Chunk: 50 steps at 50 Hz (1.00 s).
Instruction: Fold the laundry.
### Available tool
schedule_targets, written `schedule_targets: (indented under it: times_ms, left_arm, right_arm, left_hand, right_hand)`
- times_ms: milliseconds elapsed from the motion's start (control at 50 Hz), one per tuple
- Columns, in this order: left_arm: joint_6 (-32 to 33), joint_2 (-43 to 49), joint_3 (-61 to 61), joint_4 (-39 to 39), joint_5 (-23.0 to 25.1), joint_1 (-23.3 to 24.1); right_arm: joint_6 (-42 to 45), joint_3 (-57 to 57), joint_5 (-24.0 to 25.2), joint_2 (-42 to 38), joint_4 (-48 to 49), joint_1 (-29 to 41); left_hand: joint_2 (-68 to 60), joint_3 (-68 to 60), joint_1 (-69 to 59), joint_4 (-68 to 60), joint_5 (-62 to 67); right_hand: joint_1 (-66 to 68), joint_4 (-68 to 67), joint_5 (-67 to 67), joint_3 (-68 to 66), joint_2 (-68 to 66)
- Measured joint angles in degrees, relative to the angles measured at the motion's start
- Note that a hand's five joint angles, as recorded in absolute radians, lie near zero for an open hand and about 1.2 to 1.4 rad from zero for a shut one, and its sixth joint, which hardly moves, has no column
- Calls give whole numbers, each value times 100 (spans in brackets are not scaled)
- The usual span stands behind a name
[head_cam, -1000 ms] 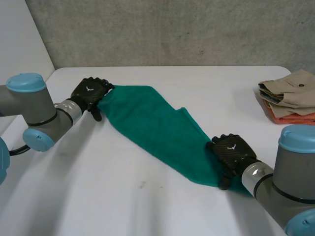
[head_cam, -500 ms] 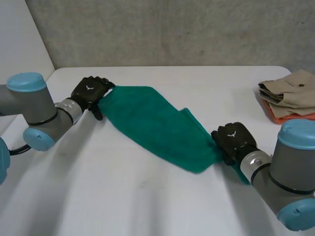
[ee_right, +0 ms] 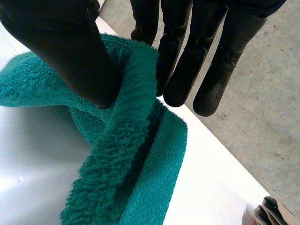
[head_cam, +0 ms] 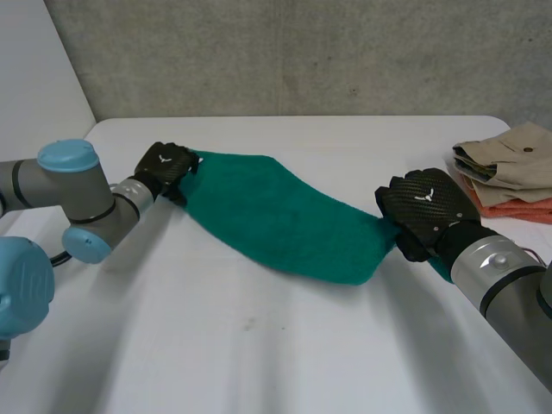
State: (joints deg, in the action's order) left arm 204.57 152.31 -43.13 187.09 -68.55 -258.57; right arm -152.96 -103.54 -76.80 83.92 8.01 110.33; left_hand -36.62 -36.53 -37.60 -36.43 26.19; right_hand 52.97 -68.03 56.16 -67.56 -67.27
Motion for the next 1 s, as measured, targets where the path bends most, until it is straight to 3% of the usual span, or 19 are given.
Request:
schedule_targets:
  times_ms: [60, 80, 180, 220, 260, 340, 540, 800, 860, 900, 940, 960, 1000]
  left_arm:
    - [10, 74, 41, -4, -6, 7]
    - [13, 87, 42, -5, -9, 9]
    - [22, 56, -41, -9, -23, 17]
    - [22, 9, -88, -13, -25, 16]
    - [23, -105, -178, -30, -29, 14]
    - [26, -396, -401, -55, -36, -3]
    - [33, -962, -911, -65, 6, -75]
    - [555, -127, -327, -52, -22, -139]
    - [680, 20, -154, -53, -54, -138]
    - [721, 69, -76, -46, -90, -135]
    - [744, 77, -29, -29, -150, -125]
    - [752, 48, -19, -11, -227, -106]
    - [748, -62, -44, 28, -397, -68]
  right_arm:
    - [-36, 1, 4, -2, 6, -7]
    - [-47, 7, 5, -6, 10, -10]
    - [-65, 73, 5, -27, 23, -23]
    - [-62, 101, 9, -33, 28, -26]
    - [-55, 137, 16, -44, 34, -30]
    - [-49, 187, 28, -72, 36, -49]
    - [-54, 205, 43, -120, 29, -157]
    - [-59, 189, 31, -122, 31, -175]
    - [-59, 187, 32, -127, 33, -181]
    - [-57, 187, 35, -133, 36, -184]
    - [-55, 192, 38, -144, 40, -186]
    - [-54, 201, 39, -155, 43, -189]
    - [-52, 222, 41, -175, 47, -192]
  left_hand:
    - [-500, -504, -544, -526, 505]
    - [-1292, -1283, -1314, -1256, 1221]
    - [-1937, -1936, -1839, -1963, 1933]
    - [-1831, -1856, -1734, -1876, 1860]
    - [-387, -481, -153, -472, 502]
    - [810, 777, 1072, 808, -797]
    - [990, 954, 1107, 1020, -1015]
    - [962, 929, 1073, 986, -970]
    - [607, 595, 703, 629, -598]
    - [-1198, -1093, -1281, -1115, 1110]
    - [-1198, -1093, -1281, -1115, 1110]
    - [-2911, -2855, -2801, -2900, 2819]
    - [-3159, -3128, -2802, -3185, 2929]
  right_hand:
    - [0, 0, 0, 0, 0]
    - [0, 0, 0, 0, 0]
    - [0, 0, 0, 0, 0]
    - [0, 0, 0, 0, 0]
    - [0, 0, 0, 0, 0]
    - [0, 0, 0, 0, 0]
    - [0, -1, 0, 0, 0]
    - [0, -2, 0, 0, 0]
    - [0, -2, 0, 0, 0]
    - [0, -1, 0, 0, 0]
    - [0, -2, 0, 0, 0]
    - [0, -2, 0, 0, 0]
    - [0, -2, 0, 0, 0]
